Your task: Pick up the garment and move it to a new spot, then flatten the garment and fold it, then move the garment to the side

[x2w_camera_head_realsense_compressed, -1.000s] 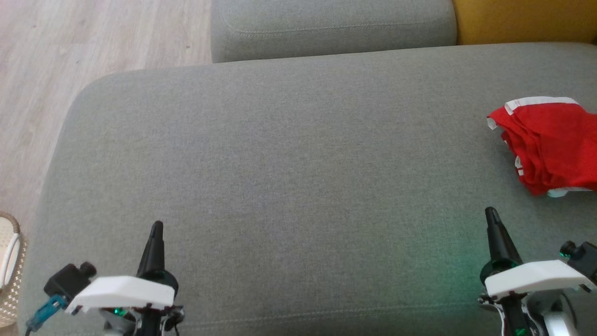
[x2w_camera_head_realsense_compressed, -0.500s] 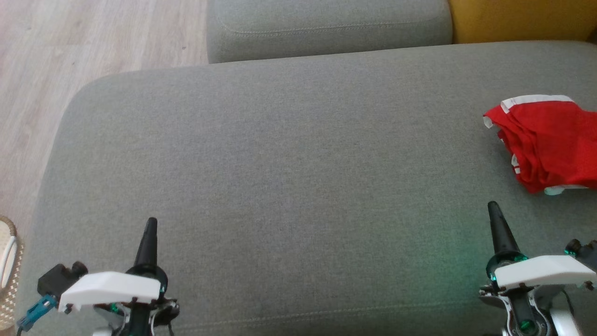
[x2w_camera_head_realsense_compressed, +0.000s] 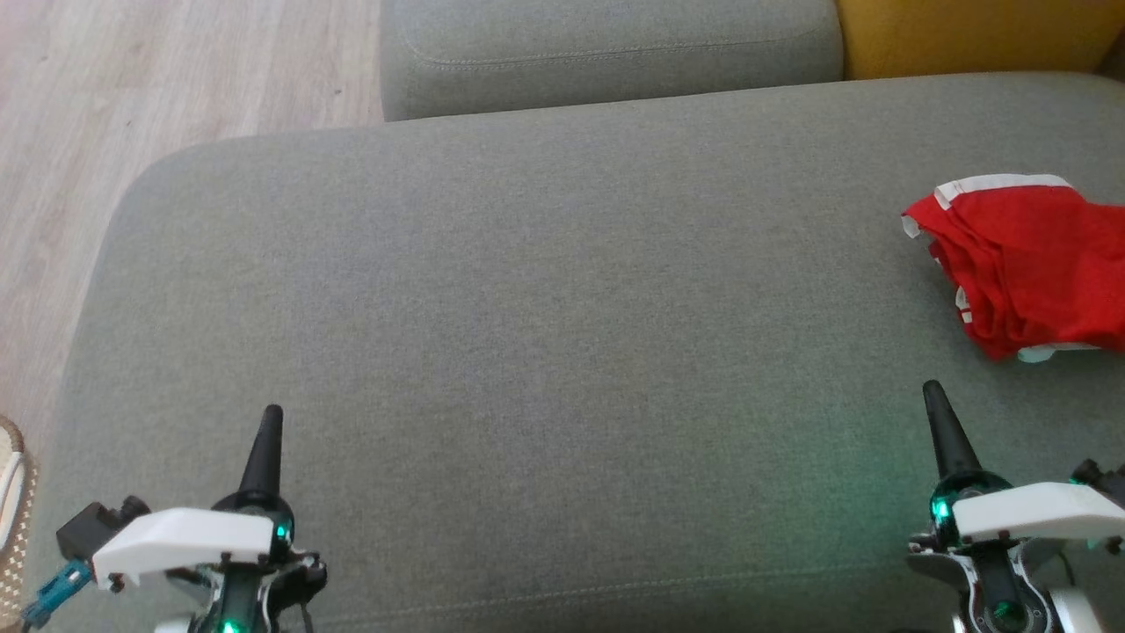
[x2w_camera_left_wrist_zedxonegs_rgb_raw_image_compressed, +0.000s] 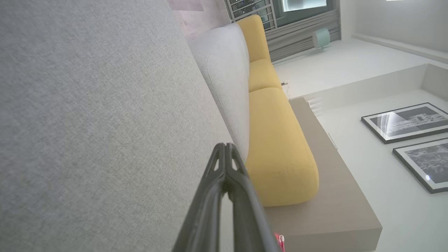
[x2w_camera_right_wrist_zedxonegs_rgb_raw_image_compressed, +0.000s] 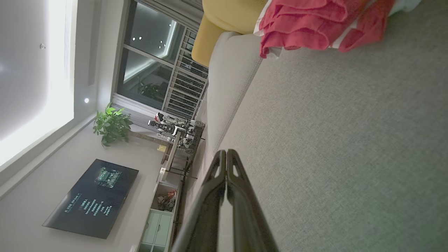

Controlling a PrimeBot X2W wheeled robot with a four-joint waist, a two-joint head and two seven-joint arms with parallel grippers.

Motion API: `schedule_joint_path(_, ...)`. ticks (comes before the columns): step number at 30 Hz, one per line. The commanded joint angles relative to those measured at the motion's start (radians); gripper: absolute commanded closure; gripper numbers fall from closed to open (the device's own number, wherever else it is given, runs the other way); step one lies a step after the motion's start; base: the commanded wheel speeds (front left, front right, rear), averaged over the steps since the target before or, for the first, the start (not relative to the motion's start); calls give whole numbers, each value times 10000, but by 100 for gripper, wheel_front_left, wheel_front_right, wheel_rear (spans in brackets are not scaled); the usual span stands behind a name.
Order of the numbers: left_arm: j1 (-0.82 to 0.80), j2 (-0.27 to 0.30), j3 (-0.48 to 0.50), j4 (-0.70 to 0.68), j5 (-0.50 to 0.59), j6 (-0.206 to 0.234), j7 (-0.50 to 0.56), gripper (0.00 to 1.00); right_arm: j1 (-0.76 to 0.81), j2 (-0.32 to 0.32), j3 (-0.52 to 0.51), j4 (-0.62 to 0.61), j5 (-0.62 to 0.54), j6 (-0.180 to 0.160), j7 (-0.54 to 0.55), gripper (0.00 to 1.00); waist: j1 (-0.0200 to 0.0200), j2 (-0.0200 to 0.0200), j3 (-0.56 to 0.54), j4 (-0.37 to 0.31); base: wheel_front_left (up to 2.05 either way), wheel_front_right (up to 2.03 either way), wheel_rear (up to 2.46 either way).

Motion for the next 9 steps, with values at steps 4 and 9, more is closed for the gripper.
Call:
schedule_joint_path(4, -606, 179, 433, -241, -538, -185, 193, 100, -587, -37, 89, -272, 628, -1, 183, 100, 0, 0, 0, -30, 0, 0, 0)
schedule_joint_path(9, -677, 179, 568, -174, -1042, -255, 343, 100, -616, -37, 65, -262, 1218, -1, 328, 100, 0, 0, 1, -69, 0, 0, 0)
